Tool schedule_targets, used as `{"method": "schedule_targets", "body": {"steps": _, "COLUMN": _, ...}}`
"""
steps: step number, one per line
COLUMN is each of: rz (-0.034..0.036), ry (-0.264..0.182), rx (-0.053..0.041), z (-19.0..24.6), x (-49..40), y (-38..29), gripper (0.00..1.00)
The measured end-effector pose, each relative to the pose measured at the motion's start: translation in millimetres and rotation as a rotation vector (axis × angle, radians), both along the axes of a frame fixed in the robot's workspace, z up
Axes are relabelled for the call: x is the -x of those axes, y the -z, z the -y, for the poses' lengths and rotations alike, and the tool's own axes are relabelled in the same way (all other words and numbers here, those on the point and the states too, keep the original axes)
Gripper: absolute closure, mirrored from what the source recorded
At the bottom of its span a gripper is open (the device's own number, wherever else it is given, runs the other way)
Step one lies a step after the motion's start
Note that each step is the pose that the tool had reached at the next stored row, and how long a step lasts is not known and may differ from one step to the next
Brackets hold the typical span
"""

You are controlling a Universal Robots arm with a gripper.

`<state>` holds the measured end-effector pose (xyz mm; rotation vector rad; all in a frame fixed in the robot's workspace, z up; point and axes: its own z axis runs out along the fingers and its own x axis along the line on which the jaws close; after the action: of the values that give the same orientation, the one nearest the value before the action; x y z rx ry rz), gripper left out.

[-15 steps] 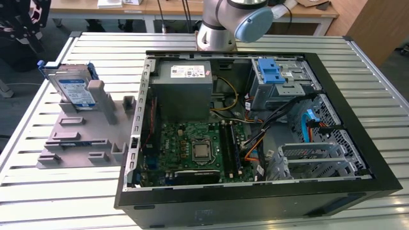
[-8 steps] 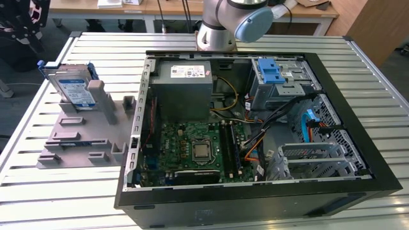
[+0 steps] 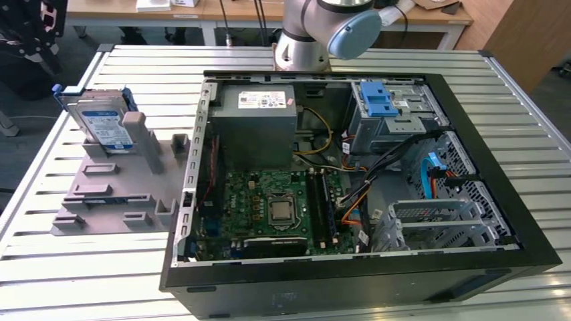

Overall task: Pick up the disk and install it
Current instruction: 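Pick up the disk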

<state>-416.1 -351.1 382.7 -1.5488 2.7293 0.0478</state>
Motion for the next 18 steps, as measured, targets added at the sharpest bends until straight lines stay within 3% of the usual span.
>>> {"method": "schedule_targets", "body": {"steps": 18, "rz": 0.0068, "ry": -0.211, "rx": -0.0009, "z": 0.0, "x": 0.0, "y": 0.3, "gripper": 0.89}}
